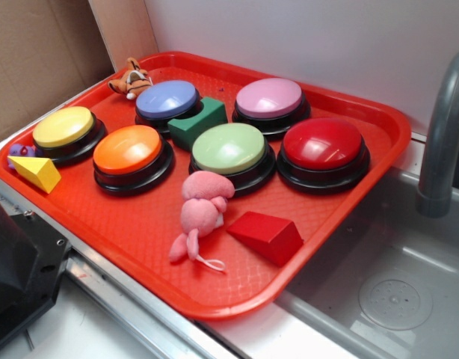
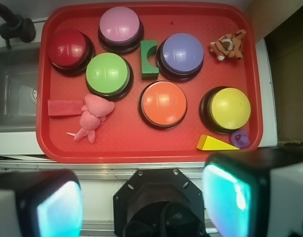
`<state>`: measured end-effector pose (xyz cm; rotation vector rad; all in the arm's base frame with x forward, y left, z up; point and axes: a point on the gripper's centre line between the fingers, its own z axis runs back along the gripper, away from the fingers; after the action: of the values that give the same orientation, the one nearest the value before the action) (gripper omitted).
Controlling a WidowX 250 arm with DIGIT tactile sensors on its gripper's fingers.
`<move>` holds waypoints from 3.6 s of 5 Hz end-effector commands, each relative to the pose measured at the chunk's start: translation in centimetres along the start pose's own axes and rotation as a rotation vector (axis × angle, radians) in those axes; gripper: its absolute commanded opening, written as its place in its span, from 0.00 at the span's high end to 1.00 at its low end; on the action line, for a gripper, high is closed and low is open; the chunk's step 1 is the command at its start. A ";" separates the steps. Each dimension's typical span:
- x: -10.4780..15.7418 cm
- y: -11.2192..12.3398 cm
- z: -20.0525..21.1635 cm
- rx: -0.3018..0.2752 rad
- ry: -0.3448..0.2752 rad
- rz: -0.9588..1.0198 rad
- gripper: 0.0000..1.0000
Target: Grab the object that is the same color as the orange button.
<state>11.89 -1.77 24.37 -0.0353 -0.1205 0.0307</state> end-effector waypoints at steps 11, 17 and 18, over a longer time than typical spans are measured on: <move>14.7 19.4 -18.6 0.338 -0.201 0.979 0.00; 15.2 17.7 -19.5 0.256 -0.283 0.875 1.00; 15.7 15.0 -15.6 0.198 -0.266 0.733 1.00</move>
<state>29.05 12.07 7.63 0.1319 -0.2908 0.7898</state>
